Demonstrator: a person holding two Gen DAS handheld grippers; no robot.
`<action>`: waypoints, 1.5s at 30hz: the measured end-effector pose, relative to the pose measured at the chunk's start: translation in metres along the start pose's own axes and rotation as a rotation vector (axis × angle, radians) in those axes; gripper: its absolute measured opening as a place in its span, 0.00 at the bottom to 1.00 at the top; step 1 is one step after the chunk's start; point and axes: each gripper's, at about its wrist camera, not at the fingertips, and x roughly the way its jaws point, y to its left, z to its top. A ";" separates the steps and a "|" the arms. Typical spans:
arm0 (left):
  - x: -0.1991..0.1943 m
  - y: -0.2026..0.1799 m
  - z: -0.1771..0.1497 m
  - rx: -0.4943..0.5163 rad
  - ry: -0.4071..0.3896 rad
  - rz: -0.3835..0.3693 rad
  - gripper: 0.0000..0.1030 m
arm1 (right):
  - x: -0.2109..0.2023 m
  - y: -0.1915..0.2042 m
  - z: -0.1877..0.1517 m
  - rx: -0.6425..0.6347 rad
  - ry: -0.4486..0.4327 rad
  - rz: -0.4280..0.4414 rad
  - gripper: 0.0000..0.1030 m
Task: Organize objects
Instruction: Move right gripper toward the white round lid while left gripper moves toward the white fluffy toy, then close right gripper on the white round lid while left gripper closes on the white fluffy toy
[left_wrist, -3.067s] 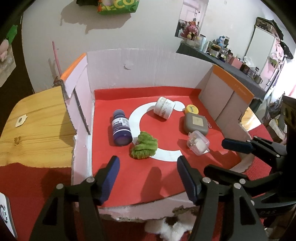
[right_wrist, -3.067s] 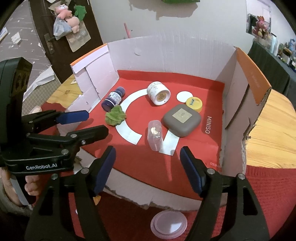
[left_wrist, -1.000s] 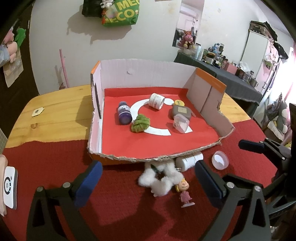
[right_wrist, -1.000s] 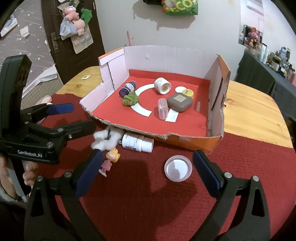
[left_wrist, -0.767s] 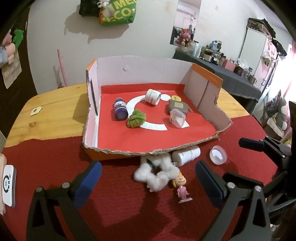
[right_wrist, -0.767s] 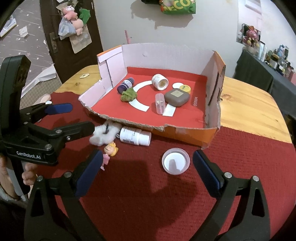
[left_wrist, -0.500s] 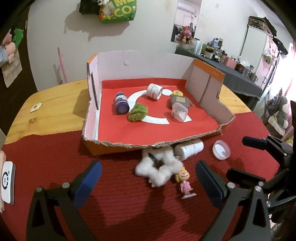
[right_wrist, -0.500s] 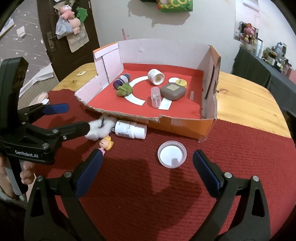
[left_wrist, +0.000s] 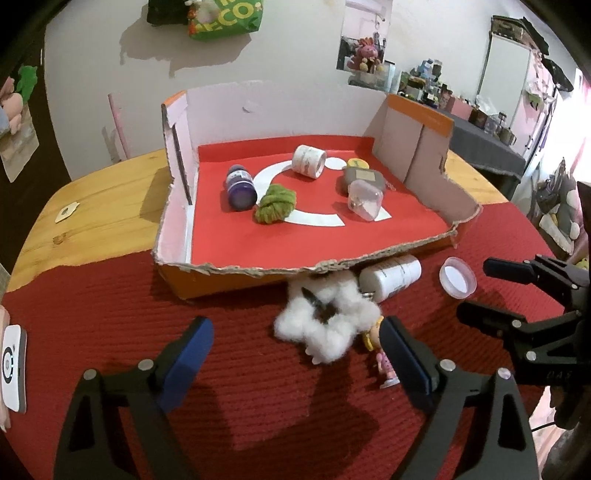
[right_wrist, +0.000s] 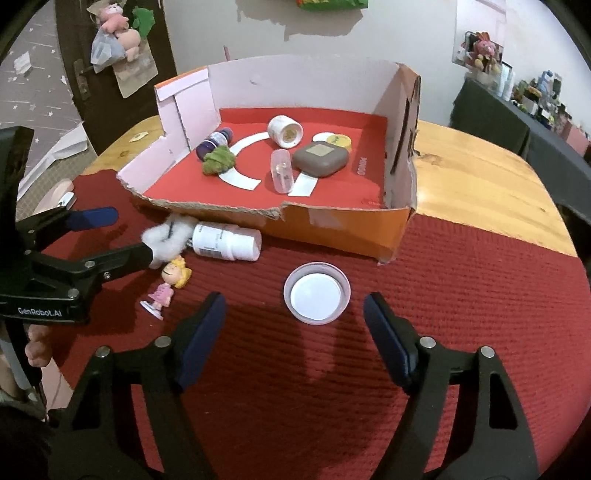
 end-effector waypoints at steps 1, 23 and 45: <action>0.002 0.000 0.000 0.000 0.003 0.001 0.90 | 0.001 0.000 0.000 0.000 0.002 0.000 0.72; 0.029 -0.004 0.002 0.039 0.059 0.008 0.87 | 0.029 -0.002 0.008 -0.034 0.022 -0.005 0.56; 0.007 -0.010 -0.008 0.040 0.019 -0.055 0.40 | 0.012 0.032 -0.002 -0.075 0.015 0.072 0.38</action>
